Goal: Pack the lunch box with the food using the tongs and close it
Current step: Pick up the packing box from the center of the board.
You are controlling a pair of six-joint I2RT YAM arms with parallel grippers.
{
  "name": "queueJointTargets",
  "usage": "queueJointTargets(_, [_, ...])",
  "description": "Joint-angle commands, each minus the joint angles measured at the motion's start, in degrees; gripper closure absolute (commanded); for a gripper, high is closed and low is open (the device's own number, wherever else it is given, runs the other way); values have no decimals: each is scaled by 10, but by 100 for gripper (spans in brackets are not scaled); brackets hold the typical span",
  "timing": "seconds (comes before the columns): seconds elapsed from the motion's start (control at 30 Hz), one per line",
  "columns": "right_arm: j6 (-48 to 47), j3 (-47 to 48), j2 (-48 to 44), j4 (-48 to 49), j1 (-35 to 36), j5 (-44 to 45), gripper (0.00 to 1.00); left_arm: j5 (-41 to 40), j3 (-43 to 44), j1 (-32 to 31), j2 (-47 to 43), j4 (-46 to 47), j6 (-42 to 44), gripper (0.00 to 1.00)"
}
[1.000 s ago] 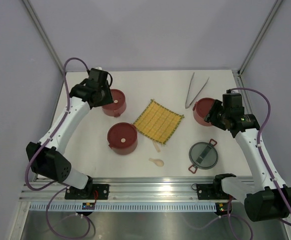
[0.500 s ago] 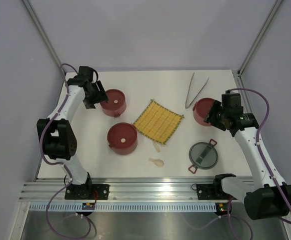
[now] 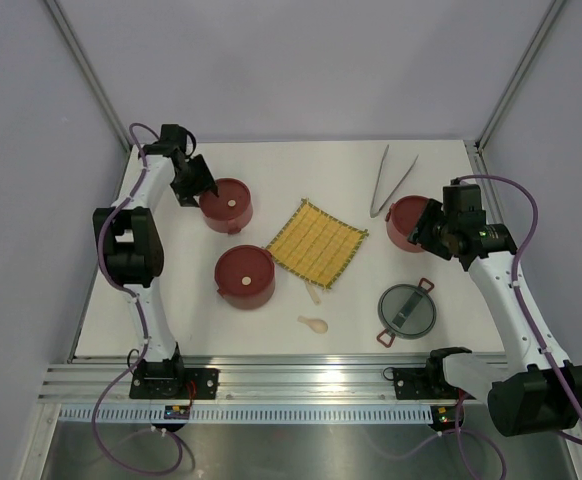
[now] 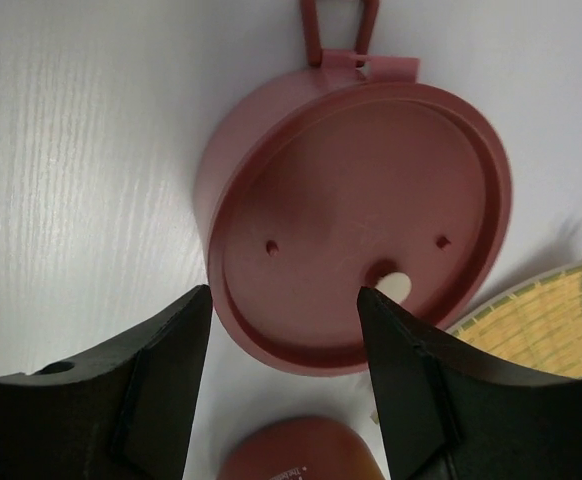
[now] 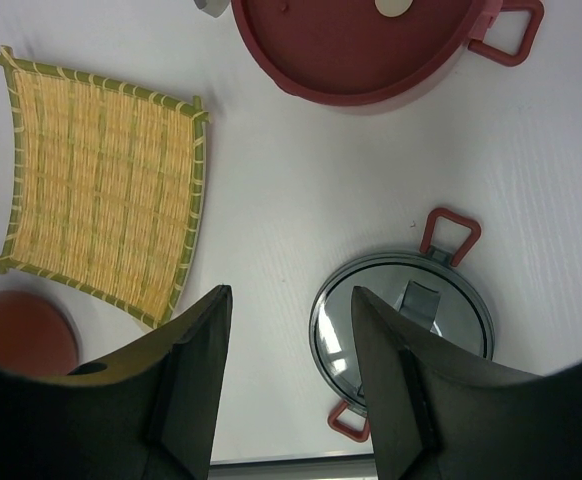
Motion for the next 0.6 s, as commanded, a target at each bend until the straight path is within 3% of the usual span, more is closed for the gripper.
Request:
queueJointTargets(0.0, [1, 28, -1, -5, 4, 1, 41, -40, 16, 2, 8, -3, 11, 38])
queueJointTargets(0.13, [0, 30, -2, -5, 3, 0, 41, -67, -7, 2, 9, 11, 5, 48])
queueJointTargets(0.17, [0, 30, -2, -6, 3, -2, 41, -70, -12, 2, 9, 11, 5, 56])
queueJointTargets(0.3, [1, 27, -6, -10, 3, -2, 41, -89, -30, 2, 9, 14, 0, 73])
queueJointTargets(0.57, [0, 25, -6, -10, 3, -5, 41, -78, -83, 2, -26, 30, -4, 75])
